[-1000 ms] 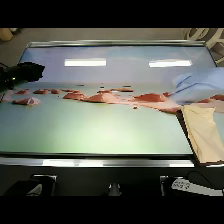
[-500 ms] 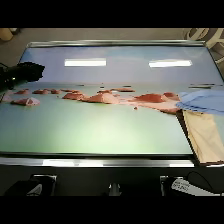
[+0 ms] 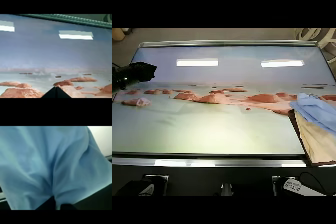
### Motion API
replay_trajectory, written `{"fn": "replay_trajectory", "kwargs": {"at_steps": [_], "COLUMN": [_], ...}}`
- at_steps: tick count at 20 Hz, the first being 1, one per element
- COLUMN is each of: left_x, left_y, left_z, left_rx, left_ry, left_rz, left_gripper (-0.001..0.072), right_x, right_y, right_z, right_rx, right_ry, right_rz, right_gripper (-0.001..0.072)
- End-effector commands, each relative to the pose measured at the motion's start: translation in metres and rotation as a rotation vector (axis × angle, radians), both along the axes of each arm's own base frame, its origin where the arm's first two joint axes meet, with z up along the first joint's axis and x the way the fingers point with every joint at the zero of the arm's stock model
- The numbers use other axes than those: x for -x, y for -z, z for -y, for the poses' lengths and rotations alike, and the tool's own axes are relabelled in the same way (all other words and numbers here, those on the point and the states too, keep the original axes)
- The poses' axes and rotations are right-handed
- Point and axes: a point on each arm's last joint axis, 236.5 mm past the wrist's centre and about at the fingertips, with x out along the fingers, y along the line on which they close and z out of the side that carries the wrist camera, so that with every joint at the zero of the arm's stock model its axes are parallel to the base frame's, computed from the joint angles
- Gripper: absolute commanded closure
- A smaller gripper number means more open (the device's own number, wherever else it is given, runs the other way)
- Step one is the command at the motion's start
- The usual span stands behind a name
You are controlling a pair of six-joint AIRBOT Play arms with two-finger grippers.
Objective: Fold the shirts.
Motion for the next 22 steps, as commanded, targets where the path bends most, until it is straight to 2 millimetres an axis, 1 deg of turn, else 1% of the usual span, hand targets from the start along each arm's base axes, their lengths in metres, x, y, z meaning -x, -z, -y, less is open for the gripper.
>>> {"fn": "replay_trajectory", "kwargs": {"at_steps": [1, 2, 4, 6, 7, 8, 9, 10, 11, 12, 13, 14, 15, 16, 17, 18, 19, 20, 21, 22], "left_x": [0.0, 0.0, 0.001, 0.001, 0.001, 0.001, 0.002, 0.003, 0.004, 0.004, 0.005, 0.005, 0.005, 0.003, -0.001, -0.007, -0.015, -0.025, -0.033, -0.041], "left_y": [0.0, 0.0, -0.001, -0.001, -0.001, -0.001, -0.001, -0.002, -0.002, -0.002, -0.002, -0.003, -0.007, -0.011, -0.014, -0.015, -0.012, -0.004, 0.007, 0.023], "left_z": [0.0, 0.001, 0.002, 0.002, 0.002, 0.004, 0.006, 0.009, 0.013, 0.016, 0.021, 0.024, 0.028, 0.03, 0.028, 0.024, 0.015, 0.002, -0.012, -0.024], "left_rx": [-0.001, -0.001, 0.003, 0.004, 0.004, 0.004, 0.008, 0.011, 0.011, 0.01, 0.01, 0.012, 0.013, 0.001, -0.049, -0.127, -0.212, -0.28, -0.349, -0.405], "left_ry": [0.001, 0.003, 0.004, 0.005, 0.005, 0.01, 0.015, 0.021, 0.03, 0.038, 0.048, 0.055, 0.062, 0.066, 0.068, 0.069, 0.058, 0.031, 0.0, -0.03], "left_rz": [0.0, 0.0, 0.002, 0.002, 0.002, 0.002, 0.002, 0.002, 0.002, 0.002, 0.004, 0.011, 0.024, 0.036, 0.046, 0.035, -0.008, -0.083, -0.163, -0.249], "left_gripper": [0.0687, 0.0687, 0.0687, 0.0687, 0.0687, 0.0687, 0.0687, 0.0686, 0.0687, 0.0687, 0.0687, 0.0687, 0.0688, 0.0689, 0.069, 0.069, 0.069, 0.069, 0.069, 0.0688], "right_x": [0.046, 0.057, 0.072, 0.08, 0.081, 0.08, 0.081, 0.082, 0.084, 0.085, 0.08, 0.071, 0.052, 0.027, -0.008, -0.046, -0.083, -0.12, -0.15, -0.175], "right_y": [0.048, 0.062, 0.081, 0.092, 0.095, 0.096, 0.096, 0.095, 0.094, 0.093, 0.089, 0.08, 0.066, 0.047, 0.018, -0.019, -0.06, -0.102, -0.133, -0.15], "right_z": [-0.021, -0.029, -0.038, -0.042, -0.04, -0.036, -0.033, -0.031, -0.026, -0.02, -0.009, 0.001, 0.015, 0.029, 0.041, 0.051, 0.053, 0.043, 0.023, -0.008], "right_rx": [-0.083, -0.12, -0.153, -0.164, -0.153, -0.131, -0.122, -0.117, -0.095, -0.07, -0.027, 0.011, 0.069, 0.131, 0.202, 0.29, 0.379, 0.455, 0.489, 0.478], "right_ry": [0.01, 0.006, 0.0, -0.004, -0.002, 0.009, 0.007, -0.006, -0.009, -0.017, -0.047, -0.054, -0.056, -0.067, -0.104, -0.152, -0.207, -0.268, -0.326, -0.39], "right_rz": [-0.193, -0.236, -0.296, -0.325, -0.326, -0.323, -0.326, -0.333, -0.344, -0.348, -0.334, -0.297, -0.223, -0.121, 0.022, 0.174, 0.317, 0.46, 0.576, 0.662], "right_gripper": [0.0687, 0.0687, 0.0687, 0.0686, 0.0685, 0.062, 0.0456, 0.0435, 0.0322, 0.0168, 0.0072, 0.0068, 0.0071, 0.0074, 0.0075, 0.0075, 0.0077, 0.01, 0.0101, 0.0104]}}
